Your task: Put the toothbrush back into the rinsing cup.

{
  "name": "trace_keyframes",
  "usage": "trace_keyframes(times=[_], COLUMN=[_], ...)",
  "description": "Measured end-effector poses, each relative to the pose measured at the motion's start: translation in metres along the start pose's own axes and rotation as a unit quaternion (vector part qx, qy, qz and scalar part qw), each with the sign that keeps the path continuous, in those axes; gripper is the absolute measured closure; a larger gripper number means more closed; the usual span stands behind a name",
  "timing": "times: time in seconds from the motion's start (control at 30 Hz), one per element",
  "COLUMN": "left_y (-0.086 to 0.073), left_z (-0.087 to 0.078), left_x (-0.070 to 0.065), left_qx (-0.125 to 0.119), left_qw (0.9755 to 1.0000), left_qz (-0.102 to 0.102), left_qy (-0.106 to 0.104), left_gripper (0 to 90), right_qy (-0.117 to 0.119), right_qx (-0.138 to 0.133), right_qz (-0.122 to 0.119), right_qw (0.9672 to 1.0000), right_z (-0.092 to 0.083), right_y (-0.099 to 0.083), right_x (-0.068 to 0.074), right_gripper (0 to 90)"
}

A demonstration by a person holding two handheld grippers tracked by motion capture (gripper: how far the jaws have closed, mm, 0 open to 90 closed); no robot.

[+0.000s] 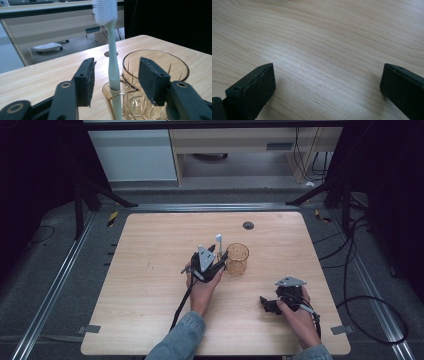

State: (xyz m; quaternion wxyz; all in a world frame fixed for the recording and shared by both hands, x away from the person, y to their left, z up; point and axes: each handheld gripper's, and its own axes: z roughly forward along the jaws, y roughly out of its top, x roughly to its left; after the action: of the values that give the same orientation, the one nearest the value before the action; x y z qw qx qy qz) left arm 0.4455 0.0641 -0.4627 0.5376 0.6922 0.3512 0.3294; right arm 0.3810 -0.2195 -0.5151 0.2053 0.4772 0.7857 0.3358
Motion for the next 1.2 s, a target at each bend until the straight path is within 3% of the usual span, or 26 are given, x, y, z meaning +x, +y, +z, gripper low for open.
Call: trace_keyframes(times=[0.57, 0.83, 1.0, 1.2], left_y=[0.006, 0.013, 0.019, 0.024], left_z=[-0.011, -0.022, -0.025, -0.031], left_x=[0.002, 0.005, 0.006, 0.003], left_qx=[0.02, 0.049, 0.077, 0.106], left_qw=[0.9994, 0.9977, 0.9941, 0.9895], left_qz=[0.023, 0.035, 0.045, 0.062], left_qy=[-0.014, -0.032, -0.062, -0.076], left_gripper=[28.2, 21.8, 18.3, 14.0], right_qy=[0.001, 0.001, 0.001, 0.001], right_qx=[0.0, -0.001, 0.0, 0.0], right_qz=[-0.002, -0.003, -0.003, -0.003], right_qw=[1.0, 1.0, 1.0, 1.0], right_z=[0.0, 0.0, 0.0, 0.0], right_y=[0.0, 0.0, 0.0, 0.0], right_x=[0.0, 0.0, 0.0, 0.0], right_gripper=[0.4, 0.4, 0.4, 0.4])
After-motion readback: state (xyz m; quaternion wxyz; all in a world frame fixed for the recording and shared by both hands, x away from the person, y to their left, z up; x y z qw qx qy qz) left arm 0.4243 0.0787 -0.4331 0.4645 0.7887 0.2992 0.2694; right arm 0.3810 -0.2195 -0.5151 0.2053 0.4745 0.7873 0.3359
